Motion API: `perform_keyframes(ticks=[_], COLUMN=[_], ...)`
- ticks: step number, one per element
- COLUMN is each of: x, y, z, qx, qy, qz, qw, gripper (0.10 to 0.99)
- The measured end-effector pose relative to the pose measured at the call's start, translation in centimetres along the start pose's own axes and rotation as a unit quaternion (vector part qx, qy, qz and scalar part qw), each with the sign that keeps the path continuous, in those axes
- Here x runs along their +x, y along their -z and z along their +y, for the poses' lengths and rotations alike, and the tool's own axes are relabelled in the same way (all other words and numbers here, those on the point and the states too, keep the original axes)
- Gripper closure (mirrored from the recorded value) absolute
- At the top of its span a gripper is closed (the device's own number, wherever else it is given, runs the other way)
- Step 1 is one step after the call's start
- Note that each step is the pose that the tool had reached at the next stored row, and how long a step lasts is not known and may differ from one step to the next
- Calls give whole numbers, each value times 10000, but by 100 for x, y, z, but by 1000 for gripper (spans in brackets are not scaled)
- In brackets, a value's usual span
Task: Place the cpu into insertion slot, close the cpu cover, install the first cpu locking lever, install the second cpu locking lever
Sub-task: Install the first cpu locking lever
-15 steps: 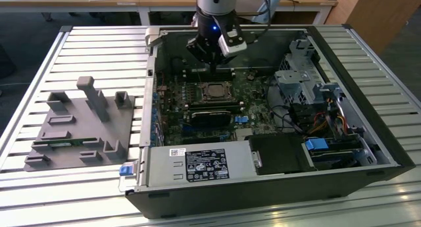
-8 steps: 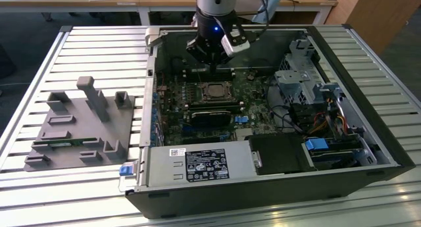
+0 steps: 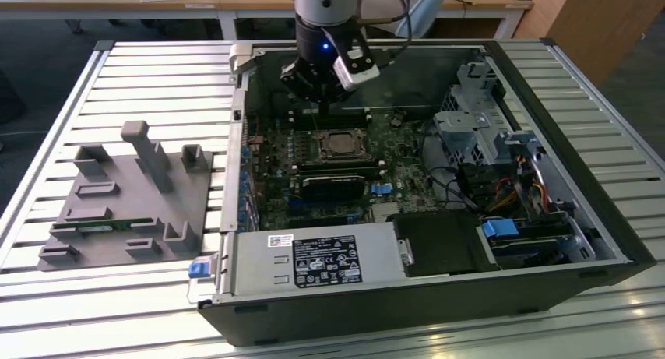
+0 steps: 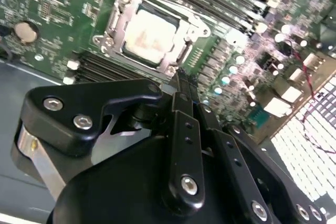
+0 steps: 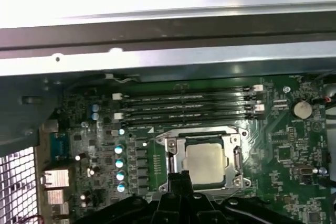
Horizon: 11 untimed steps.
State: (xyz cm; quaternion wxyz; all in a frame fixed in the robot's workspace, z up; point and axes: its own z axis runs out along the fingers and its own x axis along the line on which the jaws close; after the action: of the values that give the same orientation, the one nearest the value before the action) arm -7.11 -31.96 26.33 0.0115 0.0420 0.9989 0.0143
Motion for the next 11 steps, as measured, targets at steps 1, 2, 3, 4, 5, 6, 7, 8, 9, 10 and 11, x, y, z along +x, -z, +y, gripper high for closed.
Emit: perform_keyframes(ticks=[1, 2, 3, 4, 5, 6, 7, 8, 9, 10, 11], x=[22, 44, 70, 99, 132, 163, 187, 210, 230, 248, 263], y=[-1, -3, -4, -7, -9, -12, -18, -24, -30, -36, -44], z=[0, 0, 1, 3, 10, 21, 33, 46, 60, 72, 84], qx=[0, 0, 0, -1, 0, 1, 1, 0, 0, 0, 0], qy=[0, -1, -1, 0, 1, 0, 0, 0, 0, 0, 1], qz=[-1, -2, -2, -4, -4, -4, -5, -6, -6, -6, -6], qw=[10000, 10000, 10000, 10000, 10000, 10000, 10000, 10000, 10000, 10000, 10000], gripper=[980, 980, 980, 980, 980, 980, 980, 980, 980, 980, 980])
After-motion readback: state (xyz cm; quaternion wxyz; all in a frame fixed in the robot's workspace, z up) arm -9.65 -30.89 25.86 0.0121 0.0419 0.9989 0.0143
